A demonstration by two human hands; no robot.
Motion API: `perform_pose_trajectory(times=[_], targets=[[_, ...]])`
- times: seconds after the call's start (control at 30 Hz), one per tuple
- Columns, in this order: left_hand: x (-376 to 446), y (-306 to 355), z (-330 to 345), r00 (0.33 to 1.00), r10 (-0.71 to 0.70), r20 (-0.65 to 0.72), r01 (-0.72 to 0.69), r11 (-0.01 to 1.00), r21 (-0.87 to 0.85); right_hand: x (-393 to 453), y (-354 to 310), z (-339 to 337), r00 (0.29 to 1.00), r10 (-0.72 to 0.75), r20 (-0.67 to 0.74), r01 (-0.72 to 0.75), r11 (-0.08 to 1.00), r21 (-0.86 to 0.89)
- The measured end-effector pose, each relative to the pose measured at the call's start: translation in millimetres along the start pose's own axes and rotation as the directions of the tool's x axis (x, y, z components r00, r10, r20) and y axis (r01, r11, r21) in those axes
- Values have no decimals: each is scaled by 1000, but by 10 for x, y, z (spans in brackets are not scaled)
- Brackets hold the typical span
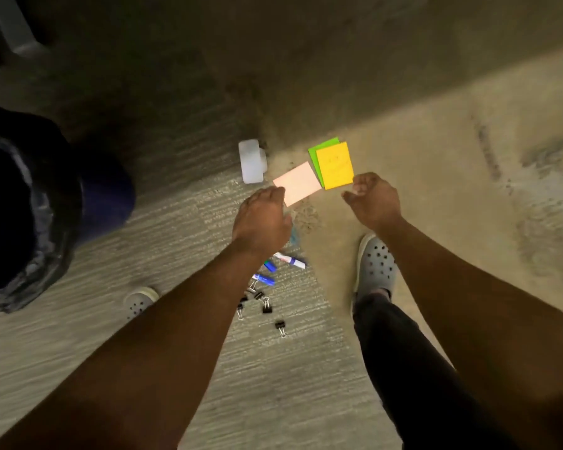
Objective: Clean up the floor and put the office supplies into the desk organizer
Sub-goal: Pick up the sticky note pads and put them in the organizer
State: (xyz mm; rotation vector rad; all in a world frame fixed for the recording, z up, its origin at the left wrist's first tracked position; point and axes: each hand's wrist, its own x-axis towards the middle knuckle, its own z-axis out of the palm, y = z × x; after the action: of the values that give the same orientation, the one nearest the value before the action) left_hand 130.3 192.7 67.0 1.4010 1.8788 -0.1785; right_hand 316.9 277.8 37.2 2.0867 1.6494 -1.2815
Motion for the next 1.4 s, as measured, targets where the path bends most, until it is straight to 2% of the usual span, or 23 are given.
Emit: perform_pose_trajectory(times=[0.17, 0.3, 0.47, 0.6, 0.8, 0.9, 0.97, 1.17, 1.3, 1.4], targets=[[565, -112, 606, 999, 25, -32, -23, 999, 36, 589, 227, 364, 997, 8, -83, -11, 999, -33], [1040, -137, 983, 995, 15, -103, -5, 995, 100, 970, 369, 614, 978, 28, -209, -43, 997, -67], [1424, -97, 1108, 985, -30, -169, 65, 976, 207, 1194, 304, 843, 965, 5, -261, -21, 998, -59], [1489, -69, 1159, 978, -57, -200, 110, 958, 266, 1286, 245, 935, 960, 32, -279, -66, 991, -114], [1522, -102, 1132, 979, -132, -153, 152, 980, 128, 1410, 233, 860, 969, 17, -247, -62, 982, -176], [1499, -90, 1113, 980, -136, -143, 141, 990, 23, 1418, 240, 820, 972, 28, -234, -51, 995, -92], [1459, -79, 1065, 978, -154, -141, 139, 984, -108, 1391, 244, 792, 974, 33, -223, -37, 999, -11], [1077, -161, 736, 959, -273, -73, 203, 845, -495, 1133, 288, 672, 983, 64, -169, -35, 985, 170], [549, -258, 450, 947, -317, -48, 223, 758, -613, 800, 245, 498, 986, 162, -44, -141, 942, 305], [88, -338, 215, 948, -318, 32, 259, 705, -660, 437, 125, 314, 975, 223, 12, -210, 896, 390]])
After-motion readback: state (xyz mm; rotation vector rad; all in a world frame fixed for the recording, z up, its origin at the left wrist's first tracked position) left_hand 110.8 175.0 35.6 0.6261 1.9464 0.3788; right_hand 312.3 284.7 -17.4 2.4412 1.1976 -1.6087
